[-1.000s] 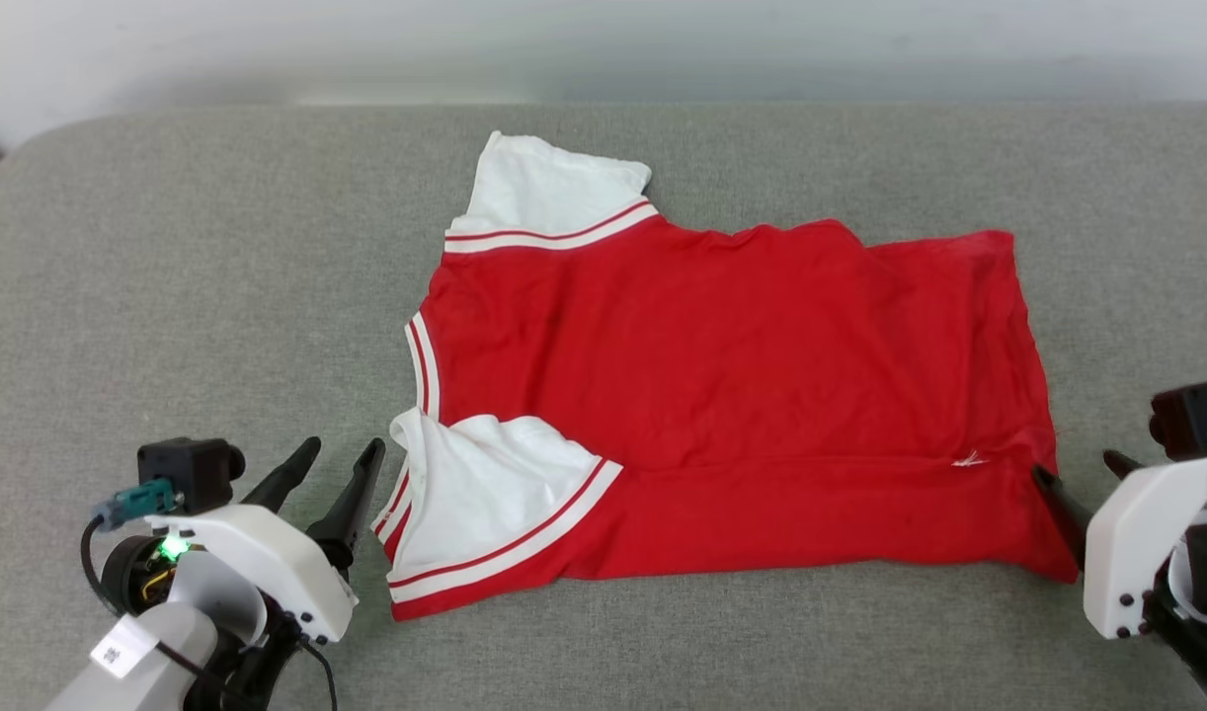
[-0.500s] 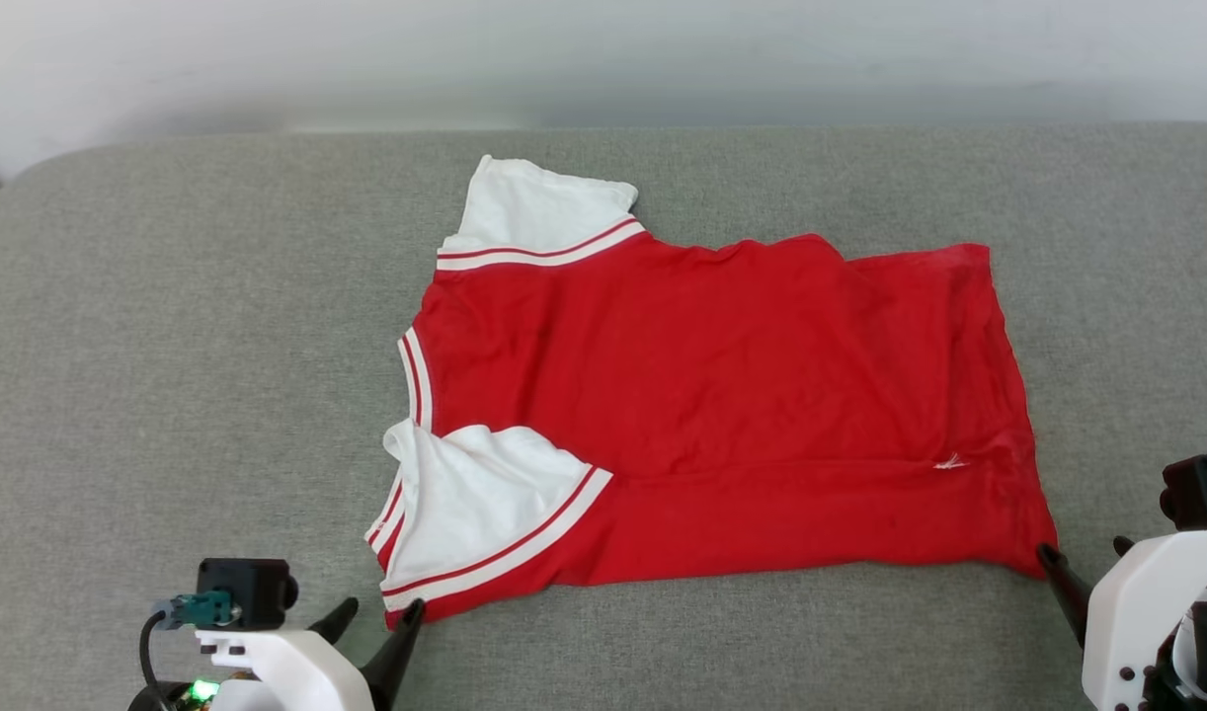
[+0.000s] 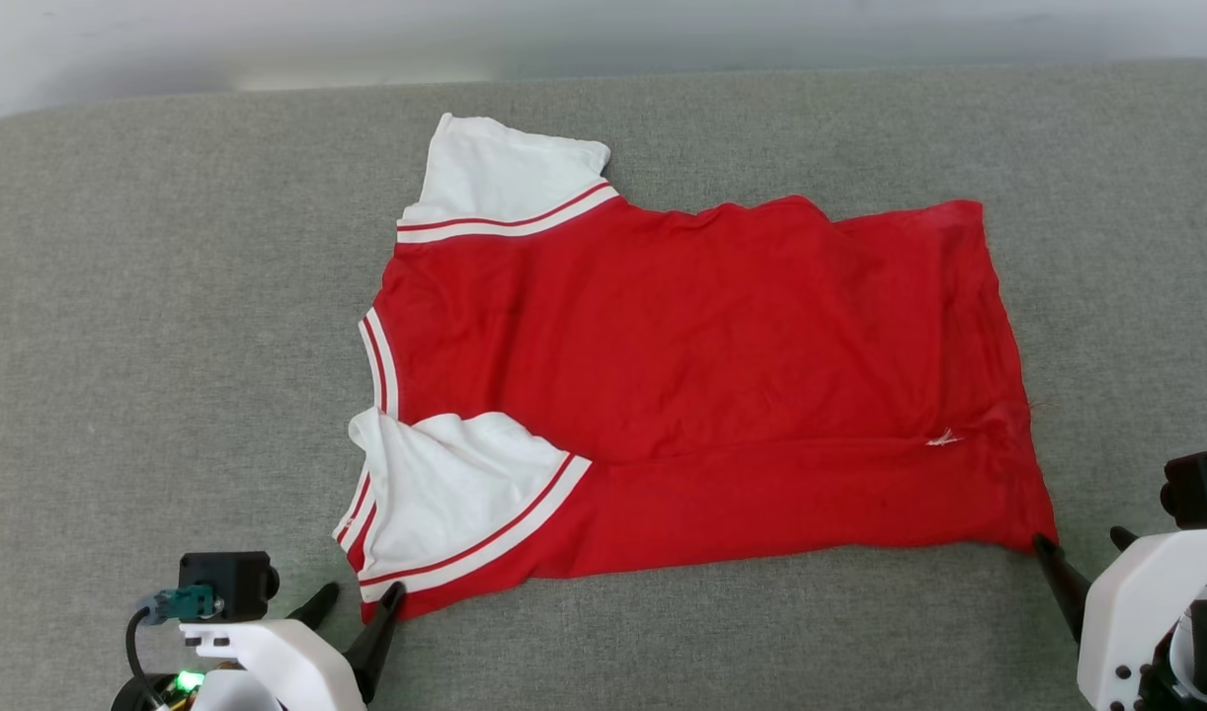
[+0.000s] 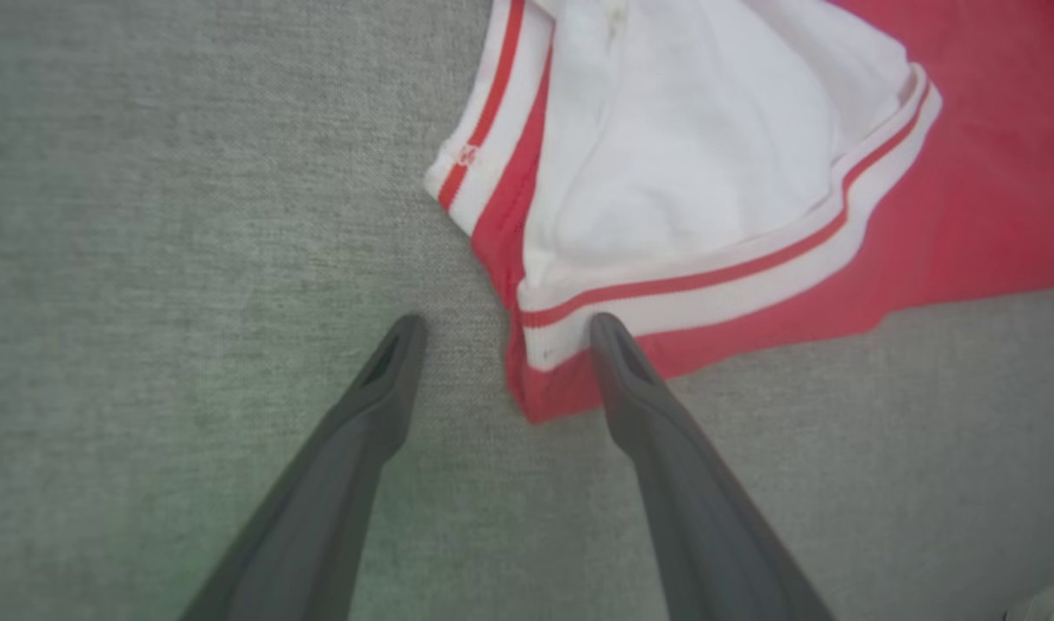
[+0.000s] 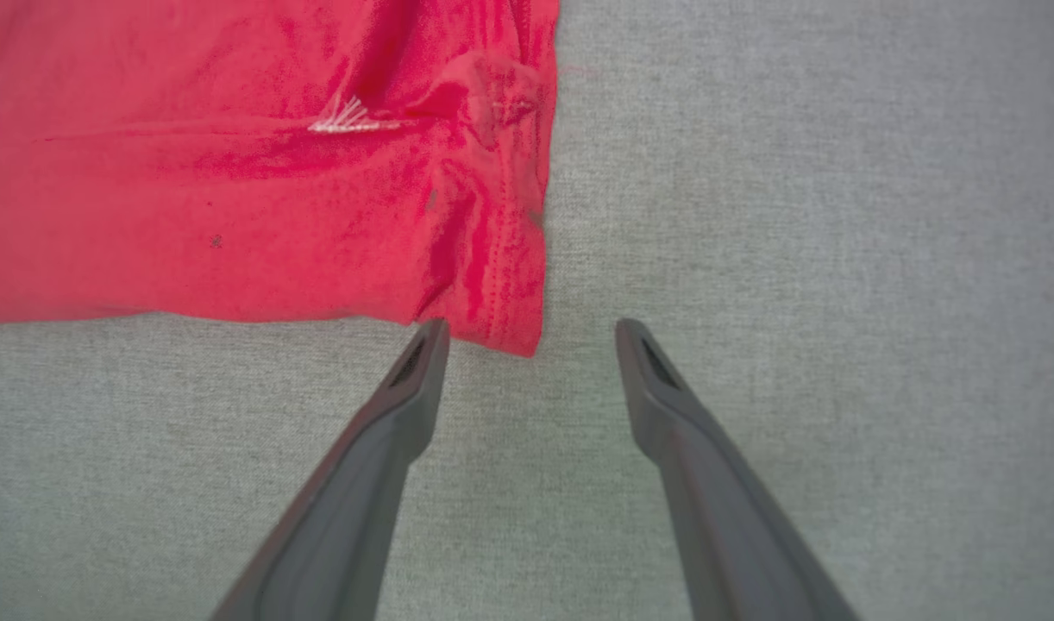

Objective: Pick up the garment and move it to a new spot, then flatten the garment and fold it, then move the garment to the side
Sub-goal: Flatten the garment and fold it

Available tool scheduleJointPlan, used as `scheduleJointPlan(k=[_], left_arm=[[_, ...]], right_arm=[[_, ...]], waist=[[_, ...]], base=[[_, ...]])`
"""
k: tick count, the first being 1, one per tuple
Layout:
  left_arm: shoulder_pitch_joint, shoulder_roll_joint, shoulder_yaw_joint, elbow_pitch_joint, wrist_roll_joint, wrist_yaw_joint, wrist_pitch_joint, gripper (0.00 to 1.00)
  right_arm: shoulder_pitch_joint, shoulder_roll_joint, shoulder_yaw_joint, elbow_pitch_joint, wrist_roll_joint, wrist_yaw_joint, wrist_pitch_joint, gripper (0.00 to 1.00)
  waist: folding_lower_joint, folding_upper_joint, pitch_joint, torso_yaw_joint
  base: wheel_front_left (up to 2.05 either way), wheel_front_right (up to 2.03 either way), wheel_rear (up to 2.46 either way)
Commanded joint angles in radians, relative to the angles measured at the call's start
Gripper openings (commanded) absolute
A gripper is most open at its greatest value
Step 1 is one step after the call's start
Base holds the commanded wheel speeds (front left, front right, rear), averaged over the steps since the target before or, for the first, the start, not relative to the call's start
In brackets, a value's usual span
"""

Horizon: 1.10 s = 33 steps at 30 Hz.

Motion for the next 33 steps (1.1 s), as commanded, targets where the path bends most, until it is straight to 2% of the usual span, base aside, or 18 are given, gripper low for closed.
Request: scheduleJointPlan(k=[1,4,5,6,7,8,11,17,21,26,33], left_arm=[[-0.003,-0.011,-0.011,0.028,0.002,-0.006,0.013,1.0],[-0.008,-0.016,-0.028,0.059,0.005,-0.011,0.031,1.0],[-0.006,-0.021,-0.059,0.09,0.006,-0.018,0.069,1.0],[-0.006,-0.027,-0.074,0.102,0.002,-0.024,0.091,0.86],[-0.006,-0.027,-0.074,0.102,0.002,-0.024,0.091,0.86],[-0.006,-0.049,-0.101,0.119,-0.014,-0.046,0.124,0.0],[-0.006,-0.062,-0.117,0.128,-0.015,-0.064,0.134,0.0],[-0.047,-0.065,-0.083,0.084,0.017,-0.068,0.058,0.0],[-0.072,-0.032,-0.049,0.02,0.048,-0.043,0.019,0.0],[-0.08,0.009,-0.036,-0.078,0.071,-0.017,0.021,0.0],[-0.088,0.035,-0.033,-0.189,0.098,0.013,0.033,0.0]], right_arm=[[0.015,-0.001,0.0,-0.001,0.003,0.0,-0.005,1.0],[0.013,-0.004,0.001,-0.003,0.005,0.0,-0.008,1.0],[0.007,-0.005,0.002,-0.003,0.003,0.0,-0.009,1.0],[0.003,-0.006,0.003,-0.002,0.001,0.0,-0.01,1.0],[0.003,-0.006,0.003,-0.002,0.001,0.0,-0.01,1.0],[-0.004,-0.011,0.007,0.0,-0.003,0.0,-0.012,1.0],[-0.009,-0.018,0.009,0.003,-0.005,0.0,-0.01,1.0],[-0.038,-0.045,0.002,0.015,-0.02,0.0,-0.004,1.0],[-0.064,-0.06,0.021,0.057,-0.023,-0.001,0.012,1.0],[-0.105,-0.055,0.03,0.136,-0.026,-0.001,0.027,1.0],[-0.123,-0.061,0.05,0.251,-0.064,-0.001,0.04,1.0]], waist=[[0.0001,-0.0001,0.008,-0.004],[0.0001,-0.0001,0.017,-0.007],[0.0001,-0.0001,0.022,-0.009],[0.0001,-0.0001,0.024,-0.01],[0.0001,-0.0001,0.024,-0.01],[0.0001,-0.0001,0.022,-0.011],[0.0001,-0.0001,0.013,-0.012],[0.0001,-0.0001,-0.01,0.002],[0.0001,-0.0001,-0.011,0.017],[0.0001,-0.0001,0.0,0.042],[0.0001,-0.0001,0.029,0.076]], base=[[0.0,0.0,0.0],[0.0,0.0,0.0],[0.0,0.0,0.0],[0.0,0.0,0.0],[0.0,0.0,0.0],[0.0,0.0,0.0],[0.0,0.0,0.0],[0.0,0.0,0.0],[0.0,0.0,0.0],[0.0,0.0,0.0],[0.0,0.0,0.0]])
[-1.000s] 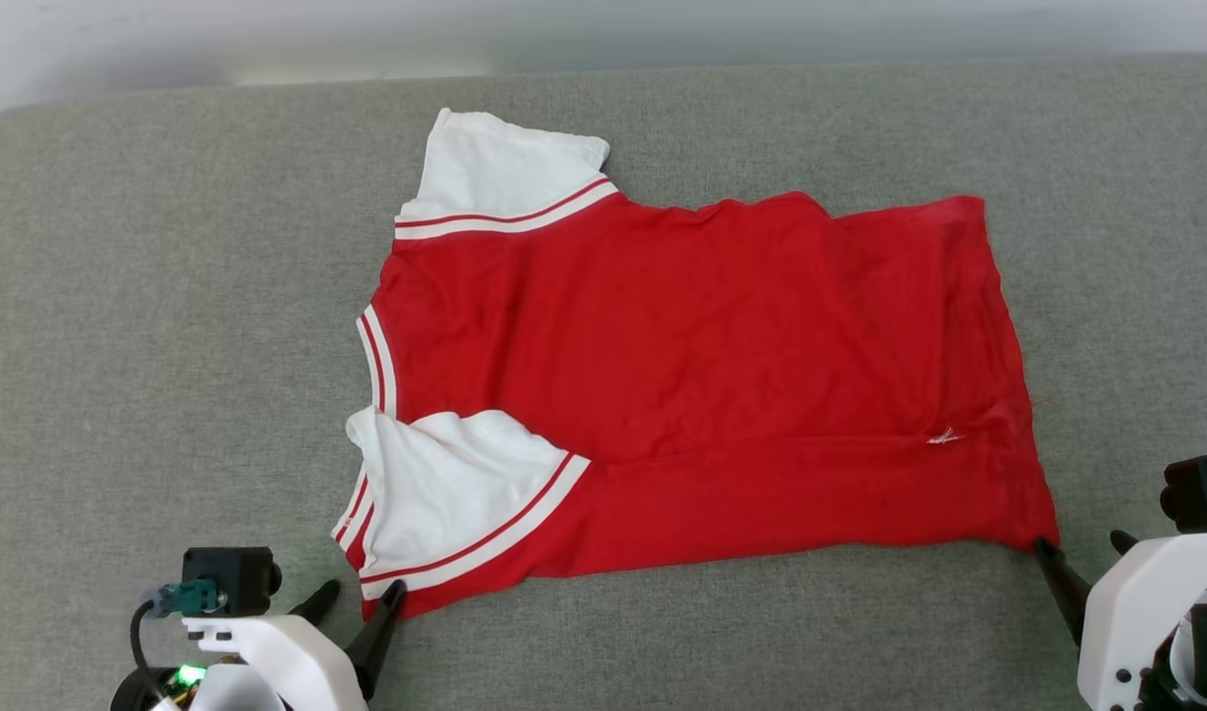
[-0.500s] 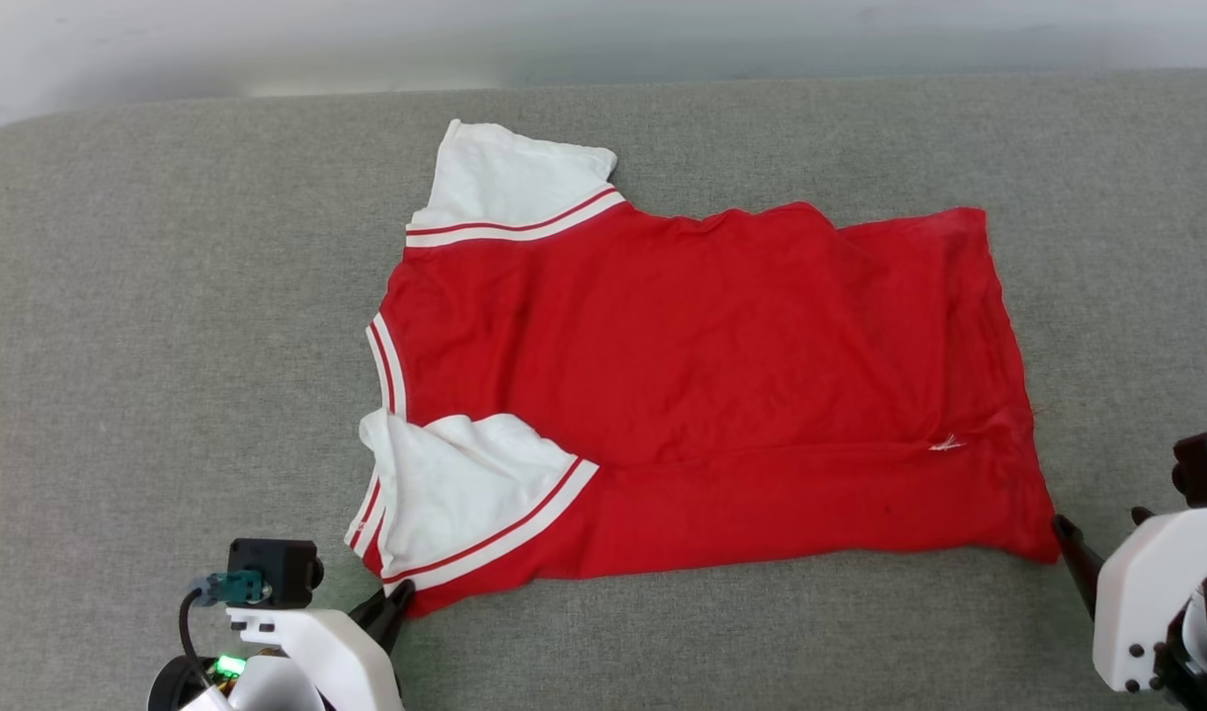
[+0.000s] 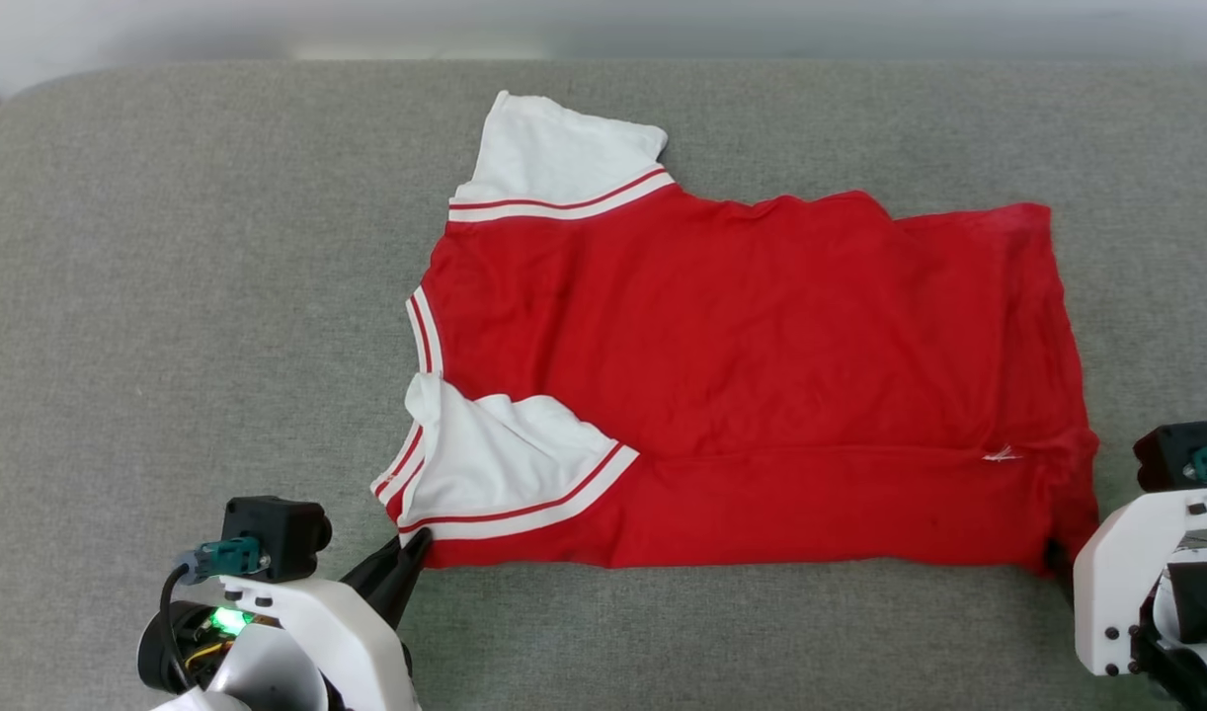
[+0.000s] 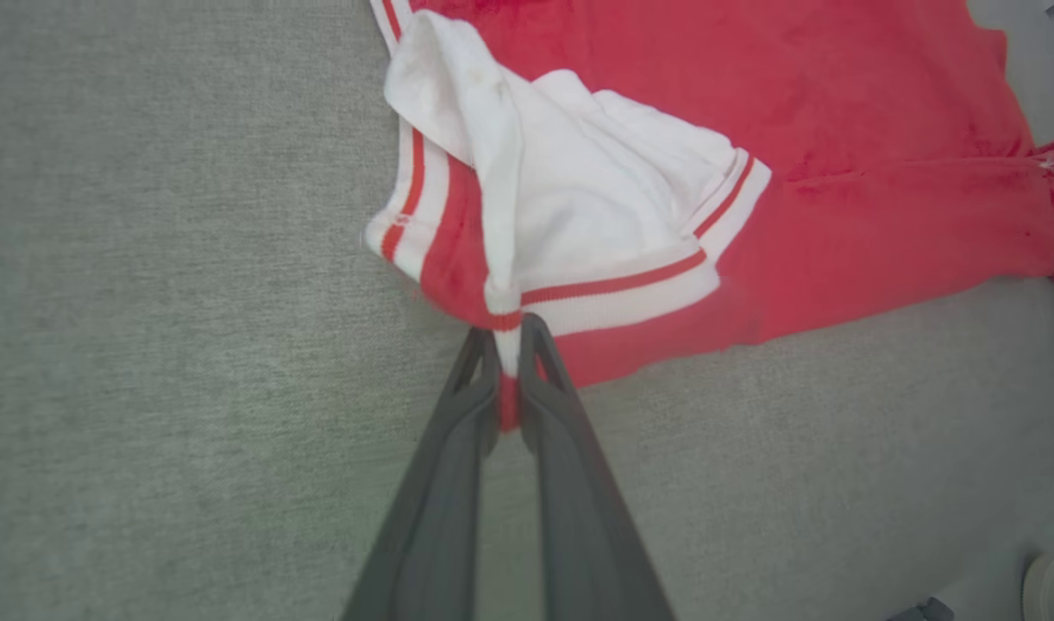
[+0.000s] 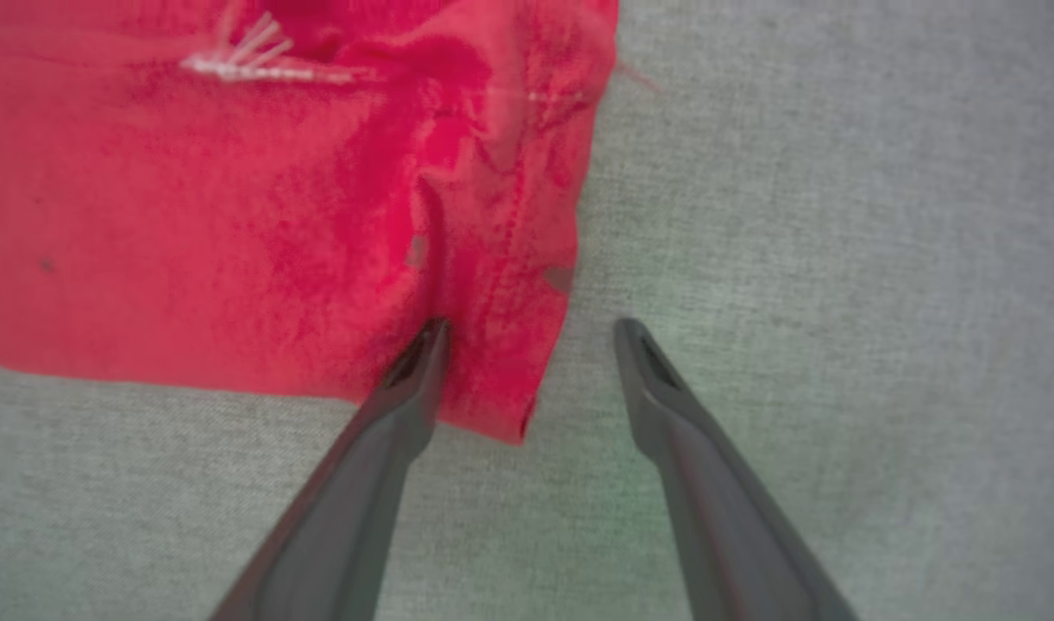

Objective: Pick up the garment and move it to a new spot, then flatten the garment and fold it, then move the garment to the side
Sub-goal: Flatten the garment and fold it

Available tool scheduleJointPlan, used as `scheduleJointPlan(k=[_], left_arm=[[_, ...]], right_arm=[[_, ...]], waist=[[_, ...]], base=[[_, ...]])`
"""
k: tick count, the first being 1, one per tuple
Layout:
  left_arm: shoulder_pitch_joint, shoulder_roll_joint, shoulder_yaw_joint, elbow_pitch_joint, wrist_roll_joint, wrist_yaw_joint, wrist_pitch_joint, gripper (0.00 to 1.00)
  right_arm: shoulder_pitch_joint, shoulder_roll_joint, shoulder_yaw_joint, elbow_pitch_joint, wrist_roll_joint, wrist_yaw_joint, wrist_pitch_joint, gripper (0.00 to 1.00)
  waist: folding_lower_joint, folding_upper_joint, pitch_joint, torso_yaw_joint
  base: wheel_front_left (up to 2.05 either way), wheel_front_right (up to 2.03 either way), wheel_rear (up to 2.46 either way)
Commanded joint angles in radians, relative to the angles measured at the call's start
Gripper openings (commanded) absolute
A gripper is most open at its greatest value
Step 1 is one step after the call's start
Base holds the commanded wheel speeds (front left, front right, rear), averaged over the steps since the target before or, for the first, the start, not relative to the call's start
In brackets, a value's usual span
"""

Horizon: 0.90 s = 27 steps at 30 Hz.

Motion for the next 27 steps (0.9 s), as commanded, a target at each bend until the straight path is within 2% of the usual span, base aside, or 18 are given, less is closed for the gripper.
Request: scheduleJointPlan(k=[1,9,10,11,12,18,27], left_arm=[[-0.01,0.001,0.001,-0.008,0.008,0.004,0.002,0.0],[-0.014,0.014,-0.003,-0.026,0.009,0.001,0.013,0.0],[-0.014,0.012,-0.003,-0.023,0.004,0.0,0.014,0.0],[-0.014,0.011,-0.002,-0.021,0.0,-0.001,0.015,0.0],[-0.013,0.011,-0.002,-0.018,-0.002,-0.002,0.017,0.0],[0.012,0.016,-0.008,0.005,-0.014,-0.006,0.023,0.0],[0.085,0.041,-0.021,0.023,-0.039,0.001,0.027,0.0]], right_arm=[[-0.004,0.005,0.006,0.024,0.001,-0.001,0.003,1.0],[-0.008,0.019,0.028,0.14,-0.009,0.0,-0.008,1.0],[-0.01,0.02,0.03,0.154,-0.005,0.0,-0.006,0.42],[-0.013,0.019,0.035,0.166,0.001,0.0,-0.004,0.12],[-0.013,0.015,0.041,0.174,0.005,0.0,-0.005,0.0],[-0.013,-0.018,0.021,0.171,0.026,-0.001,-0.025,0.0],[0.027,-0.08,0.02,0.054,0.082,-0.001,-0.025,0.0]], waist=[[-0.0001,0.0,0.011,0.009],[-0.0001,0.0,0.041,0.029],[-0.0001,0.0,0.041,0.03],[-0.0001,0.0,0.041,0.031],[-0.0001,0.0,0.04,0.031],[-0.0001,0.0,-0.001,0.022],[-0.0001,0.0,-0.085,-0.011]], base=[[0.0,0.0,0.0],[0.0,0.0,0.0],[0.0,0.0,0.0],[0.0,0.0,0.0],[0.0,0.0,0.0],[0.0,0.0,0.0],[0.0,0.0,0.0]])
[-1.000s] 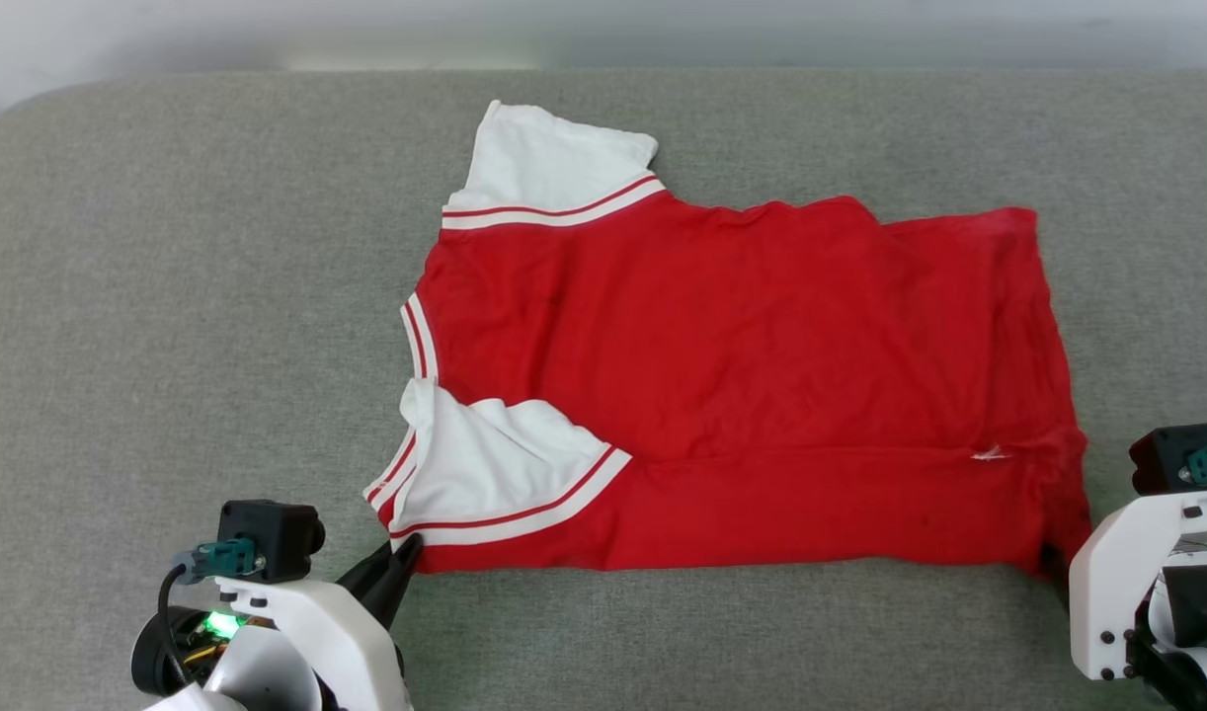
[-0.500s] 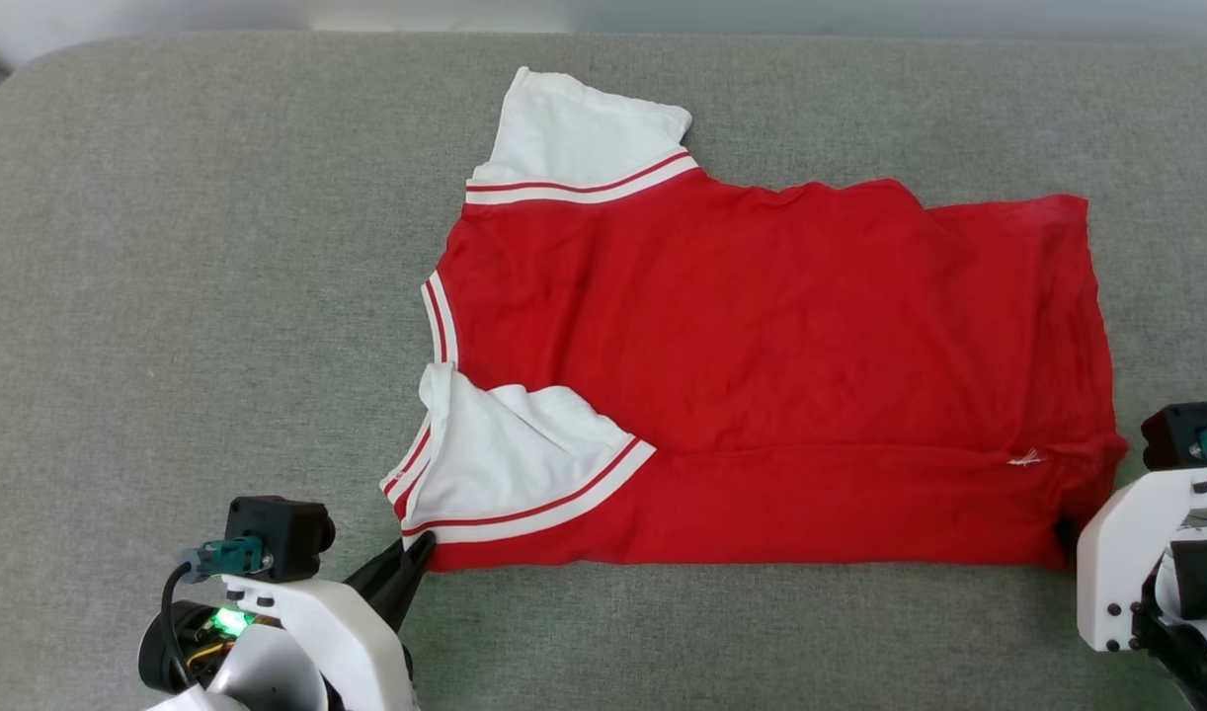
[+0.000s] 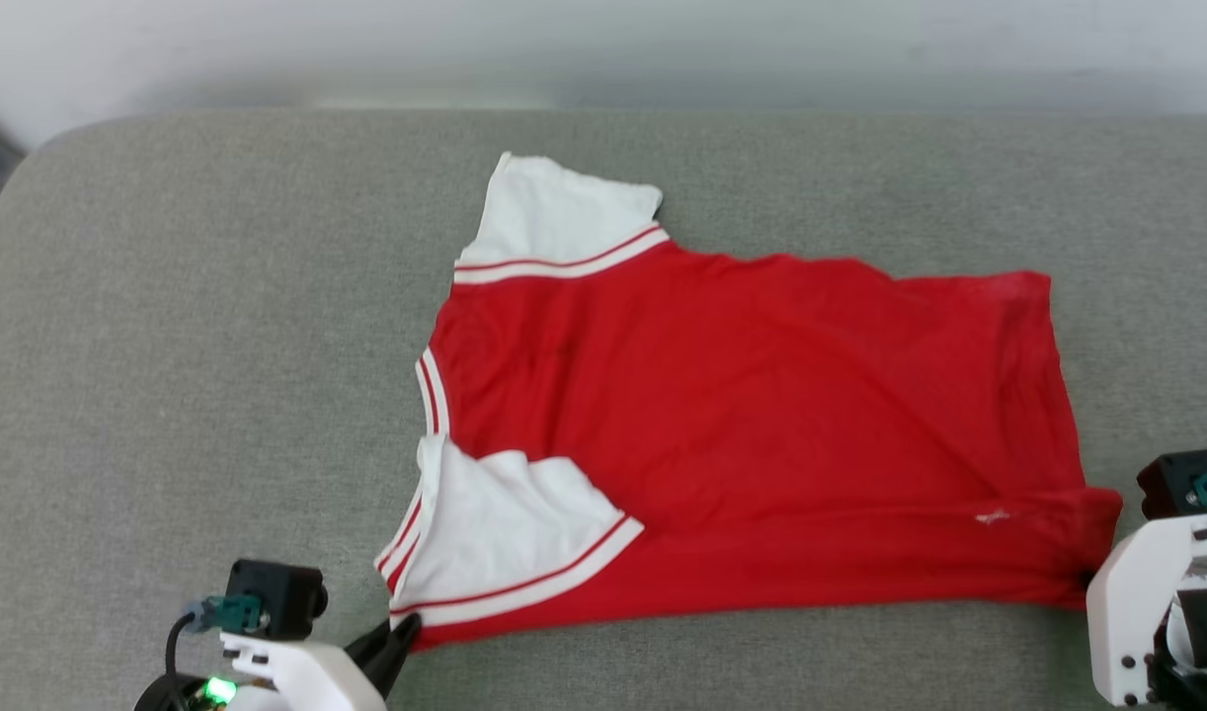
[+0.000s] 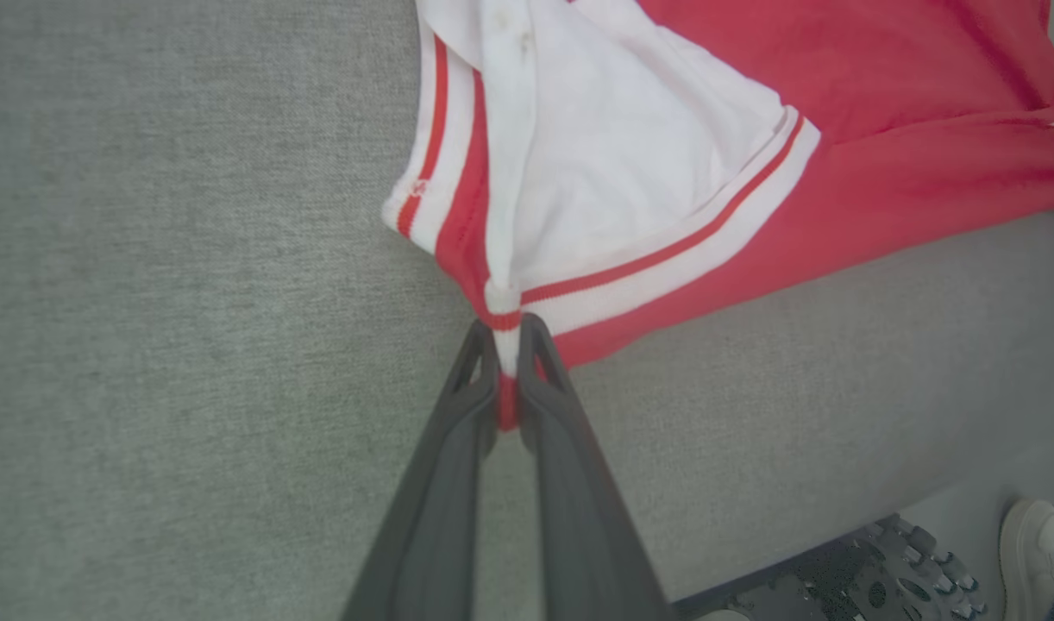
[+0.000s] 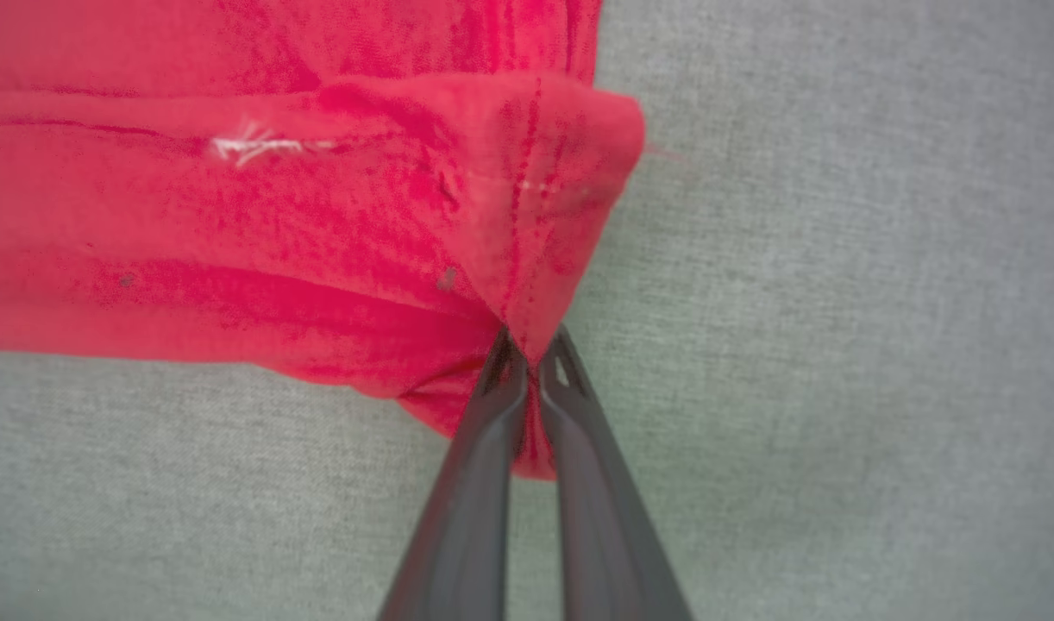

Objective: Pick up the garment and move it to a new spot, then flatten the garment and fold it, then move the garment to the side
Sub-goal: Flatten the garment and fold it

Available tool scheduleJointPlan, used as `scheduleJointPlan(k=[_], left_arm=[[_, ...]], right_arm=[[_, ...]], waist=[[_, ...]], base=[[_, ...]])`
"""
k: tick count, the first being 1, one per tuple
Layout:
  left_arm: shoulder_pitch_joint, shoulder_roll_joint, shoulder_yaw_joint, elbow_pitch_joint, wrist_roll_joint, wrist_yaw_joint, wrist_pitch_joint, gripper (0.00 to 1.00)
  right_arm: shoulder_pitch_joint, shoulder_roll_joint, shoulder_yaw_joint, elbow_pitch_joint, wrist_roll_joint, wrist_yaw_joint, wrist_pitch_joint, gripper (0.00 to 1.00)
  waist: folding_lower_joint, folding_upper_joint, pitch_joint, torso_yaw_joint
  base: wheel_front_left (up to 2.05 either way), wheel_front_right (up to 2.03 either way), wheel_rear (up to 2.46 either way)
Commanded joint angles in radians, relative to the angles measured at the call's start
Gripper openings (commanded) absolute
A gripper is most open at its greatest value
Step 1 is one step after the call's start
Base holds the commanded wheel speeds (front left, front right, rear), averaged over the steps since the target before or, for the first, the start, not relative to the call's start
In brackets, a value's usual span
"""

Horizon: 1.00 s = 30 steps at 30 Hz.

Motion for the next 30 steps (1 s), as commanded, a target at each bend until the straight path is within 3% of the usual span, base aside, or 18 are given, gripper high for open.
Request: scheduleJointPlan(k=[1,11,20,21,22,23,30], left_arm=[[0.019,0.015,0.002,-0.001,-0.004,0.002,-0.001,0.0],[0.123,0.048,-0.005,-0.056,-0.049,0.004,-0.01,0.0],[0.094,0.002,-0.022,0.029,-0.056,-0.029,-0.01,0.0],[0.085,0.001,-0.025,0.044,-0.046,-0.038,-0.014,0.41],[0.08,-0.005,-0.025,0.055,-0.042,-0.044,-0.025,1.0],[0.078,-0.019,-0.019,0.068,-0.047,-0.051,-0.038,1.0],[0.064,-0.054,0.001,0.152,-0.039,-0.094,-0.12,1.0]], right_arm=[[0.019,-0.01,-0.001,-0.014,0.011,-0.001,0.008,0.0],[0.174,0.011,-0.071,-0.14,0.03,-0.001,0.077,0.0],[0.149,0.045,-0.048,-0.05,-0.005,-0.001,0.015,0.0],[0.147,0.049,-0.046,-0.036,-0.007,-0.001,0.011,0.0],[0.142,0.048,-0.041,-0.024,-0.012,-0.001,0.003,0.34],[0.135,0.046,-0.041,-0.016,-0.018,-0.001,-0.007,1.0],[0.104,0.052,-0.038,0.02,0.001,-0.001,-0.097,1.0]], waist=[[-0.0001,-0.0001,-0.02,-0.013],[-0.0001,-0.0001,-0.063,-0.023],[-0.0001,-0.0001,-0.059,-0.036],[-0.0001,-0.0001,-0.059,-0.037],[-0.0001,-0.0001,-0.058,-0.038],[-0.0001,-0.0001,-0.059,-0.038],[-0.0001,-0.0001,-0.089,-0.04]], base=[[0.0,0.0,0.0],[0.0,0.0,0.0],[0.0,0.0,0.0],[0.0,0.0,0.0],[0.0,0.0,0.0],[0.0,0.0,0.0],[0.0,0.0,0.0]])
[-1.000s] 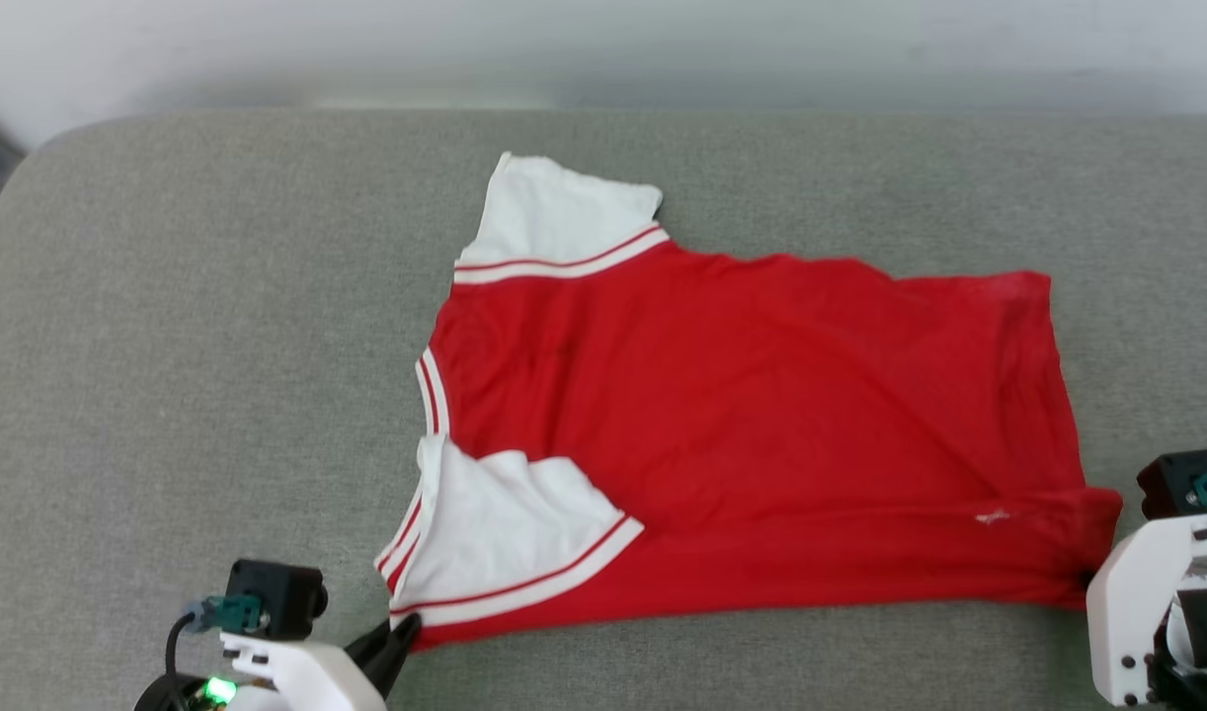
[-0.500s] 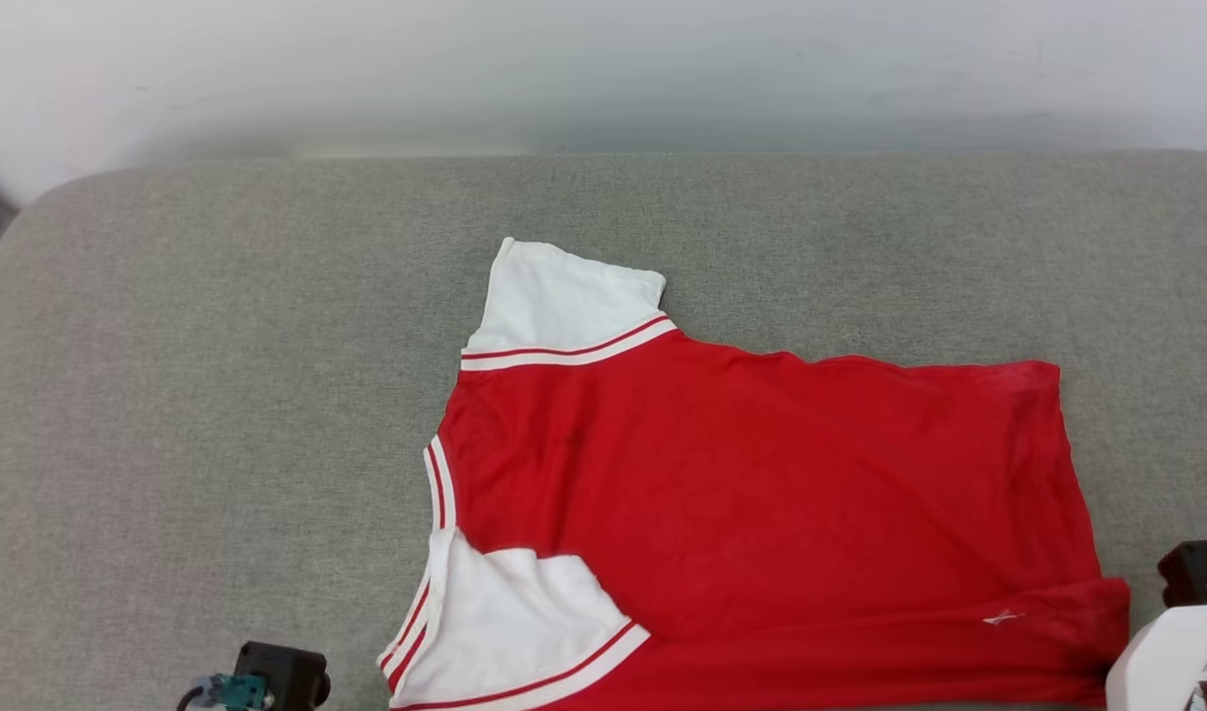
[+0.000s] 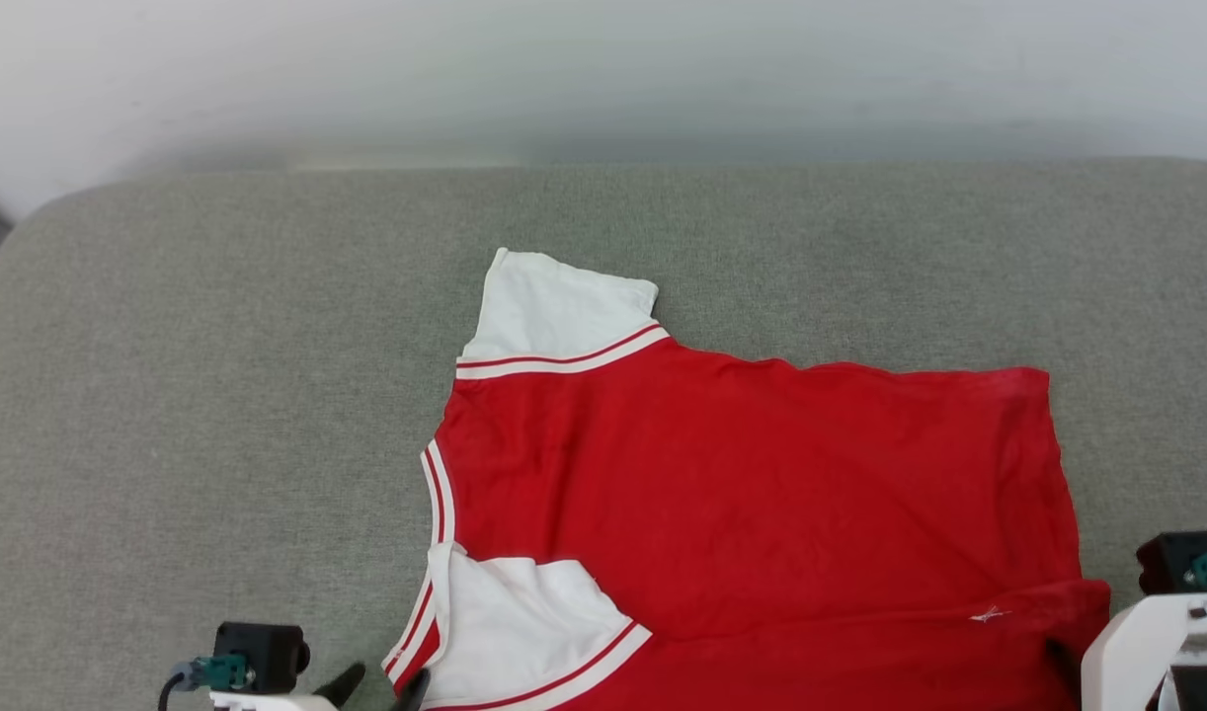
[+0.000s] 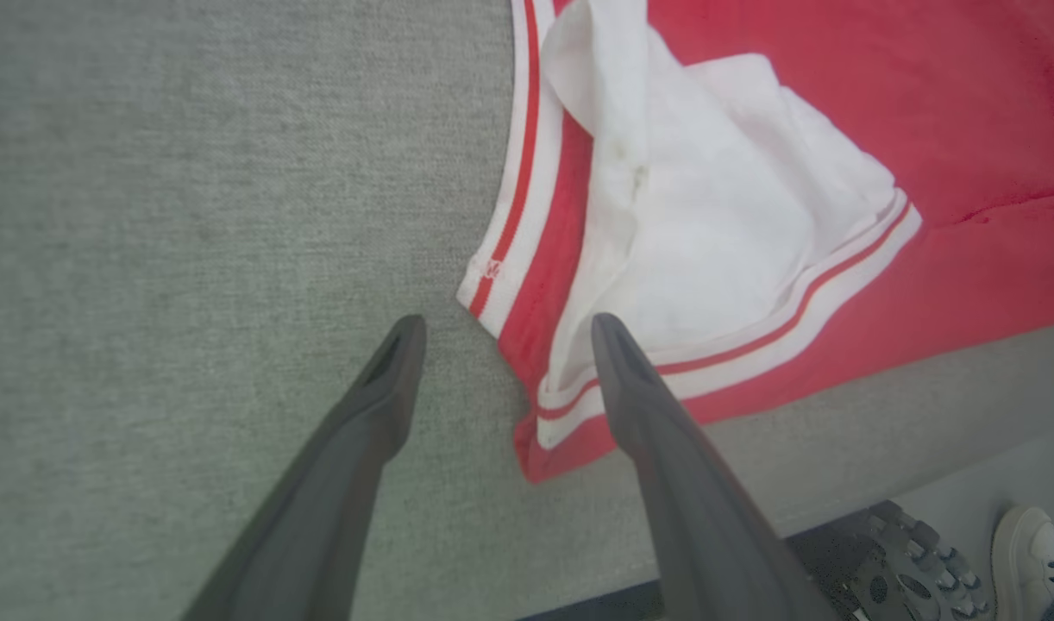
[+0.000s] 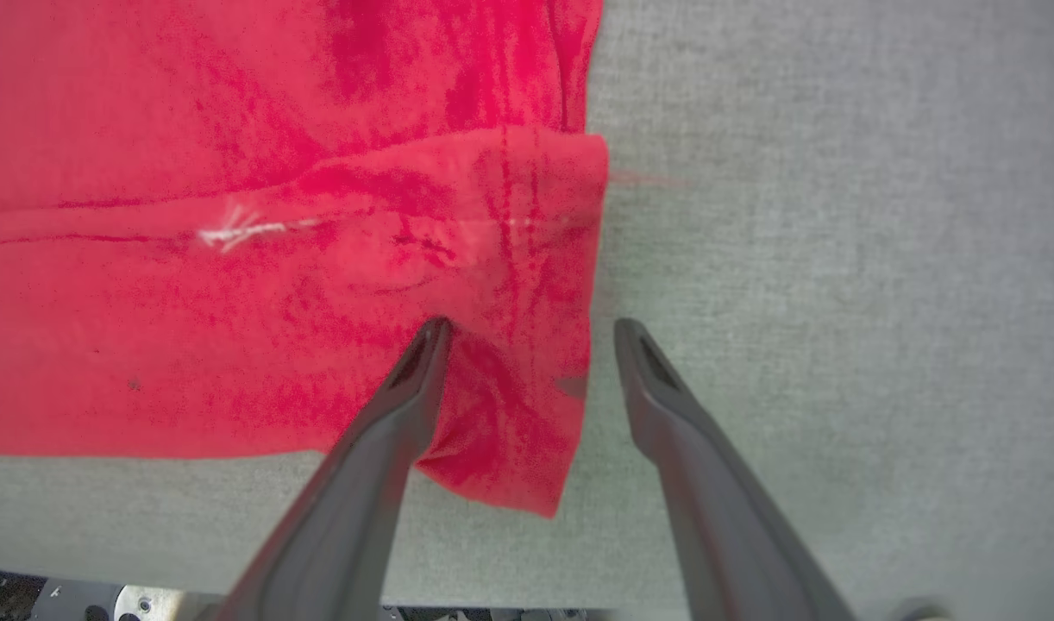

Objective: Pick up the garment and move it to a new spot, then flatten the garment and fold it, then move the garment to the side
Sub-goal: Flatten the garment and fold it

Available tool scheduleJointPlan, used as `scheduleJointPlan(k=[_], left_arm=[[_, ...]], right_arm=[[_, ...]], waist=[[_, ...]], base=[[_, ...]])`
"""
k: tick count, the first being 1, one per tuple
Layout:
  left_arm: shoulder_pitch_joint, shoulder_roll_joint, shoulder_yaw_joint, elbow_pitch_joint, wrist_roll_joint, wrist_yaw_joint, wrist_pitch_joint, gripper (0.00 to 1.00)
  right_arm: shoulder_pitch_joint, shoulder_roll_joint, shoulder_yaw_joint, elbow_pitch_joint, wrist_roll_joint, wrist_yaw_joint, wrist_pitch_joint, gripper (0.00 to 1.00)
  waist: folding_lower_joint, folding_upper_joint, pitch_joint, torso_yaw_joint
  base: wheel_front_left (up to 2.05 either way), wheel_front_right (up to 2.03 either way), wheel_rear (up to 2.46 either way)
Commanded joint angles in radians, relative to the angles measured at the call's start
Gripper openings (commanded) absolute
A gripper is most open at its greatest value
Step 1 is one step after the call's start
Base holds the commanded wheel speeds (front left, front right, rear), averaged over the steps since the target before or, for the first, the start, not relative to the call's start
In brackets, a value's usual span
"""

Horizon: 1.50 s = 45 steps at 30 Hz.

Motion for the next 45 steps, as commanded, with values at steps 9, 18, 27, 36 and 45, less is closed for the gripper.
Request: scheduleJointPlan(k=[9,18,27,36,45], left_arm=[[-0.066,-0.046,0.088,0.009,0.092,-0.049,-0.262,1.0],[-0.046,-0.181,0.307,-0.073,0.271,-0.068,-0.329,1.0],[-0.01,-0.278,0.412,-0.073,0.436,-0.175,-0.328,1.0],[-0.154,-0.232,0.441,-0.01,0.431,-0.273,-0.24,1.0],[-0.474,-0.061,0.45,0.092,0.27,-0.36,0.182,1.0]], right_arm=[[-0.09,0.026,-0.032,-0.07,0.031,0.0,-0.272,1.0],[-0.107,0.013,0.048,-0.18,0.035,0.0,-0.568,1.0],[-0.082,0.076,0.059,-0.209,0.004,0.0,-0.726,1.0],[-0.121,0.099,0.082,-0.214,-0.024,-0.001,-0.744,1.0],[-0.175,0.125,0.103,-0.193,-0.053,0.0,-0.757,1.0]], waist=[[-0.0001,0.0,-0.04,-0.002],[-0.0001,0.0,-0.047,-0.007],[-0.0001,0.0,-0.022,-0.034],[-0.0001,0.0,0.083,-0.119],[-0.0001,0.0,0.23,-0.229]], base=[[0.0,0.0,0.0],[0.0,0.0,0.0],[0.0,0.0,0.0],[0.0,0.0,0.0],[0.0,0.0,0.0]])
